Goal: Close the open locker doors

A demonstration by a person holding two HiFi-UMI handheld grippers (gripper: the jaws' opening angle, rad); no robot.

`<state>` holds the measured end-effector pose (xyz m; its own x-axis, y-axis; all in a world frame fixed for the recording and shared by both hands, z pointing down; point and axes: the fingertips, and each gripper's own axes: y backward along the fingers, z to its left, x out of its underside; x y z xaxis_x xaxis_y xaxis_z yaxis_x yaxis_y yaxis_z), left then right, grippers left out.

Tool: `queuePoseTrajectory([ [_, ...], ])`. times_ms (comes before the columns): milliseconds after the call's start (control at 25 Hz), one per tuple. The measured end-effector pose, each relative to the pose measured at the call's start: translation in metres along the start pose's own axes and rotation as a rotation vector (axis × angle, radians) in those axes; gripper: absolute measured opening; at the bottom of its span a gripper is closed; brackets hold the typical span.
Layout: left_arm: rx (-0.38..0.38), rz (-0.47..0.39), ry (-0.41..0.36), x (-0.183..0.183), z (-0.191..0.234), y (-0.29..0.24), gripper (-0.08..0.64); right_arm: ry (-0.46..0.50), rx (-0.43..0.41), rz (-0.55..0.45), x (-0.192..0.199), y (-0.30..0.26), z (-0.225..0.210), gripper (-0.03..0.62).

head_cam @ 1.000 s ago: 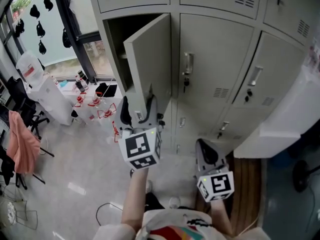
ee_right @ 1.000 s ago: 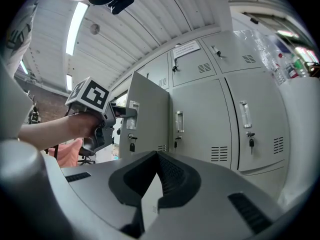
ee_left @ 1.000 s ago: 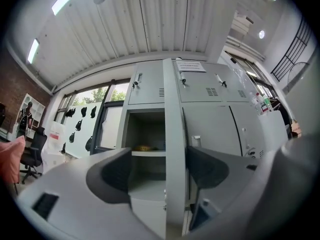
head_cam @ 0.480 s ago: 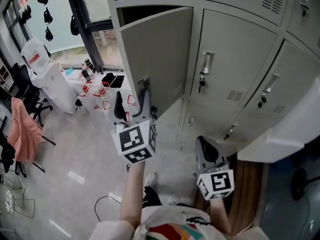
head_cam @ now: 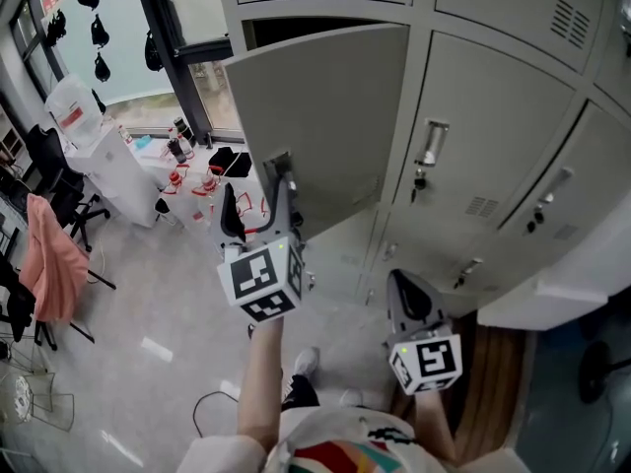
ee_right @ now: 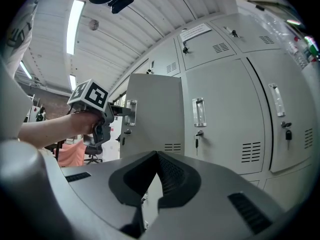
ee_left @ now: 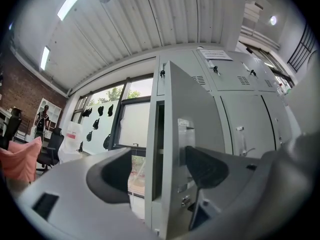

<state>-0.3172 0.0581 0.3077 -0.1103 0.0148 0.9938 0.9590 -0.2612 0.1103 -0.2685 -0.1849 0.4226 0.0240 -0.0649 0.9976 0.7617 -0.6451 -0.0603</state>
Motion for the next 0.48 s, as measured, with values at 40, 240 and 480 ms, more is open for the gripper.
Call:
queuePoseTrajectory([
  [40, -0.001, 0.000, 0.002, 0.000, 0.003, -0.004, 0.322, -0.004, 0.001, 0.001, 0.000, -0.005, 0.000, 0.006],
  [240, -0.009, 0.003, 0.014, 0.005, 0.017, -0.027, 0.322, -0.016, -0.009, -0.002, -0.004, -0.032, 0.004, 0.006],
  [480, -0.002, 0.010, 0.012, 0.006, 0.025, -0.053, 0.322, -0.024, -0.007, 0.004, -0.009, -0.057, 0.004, 0.005],
])
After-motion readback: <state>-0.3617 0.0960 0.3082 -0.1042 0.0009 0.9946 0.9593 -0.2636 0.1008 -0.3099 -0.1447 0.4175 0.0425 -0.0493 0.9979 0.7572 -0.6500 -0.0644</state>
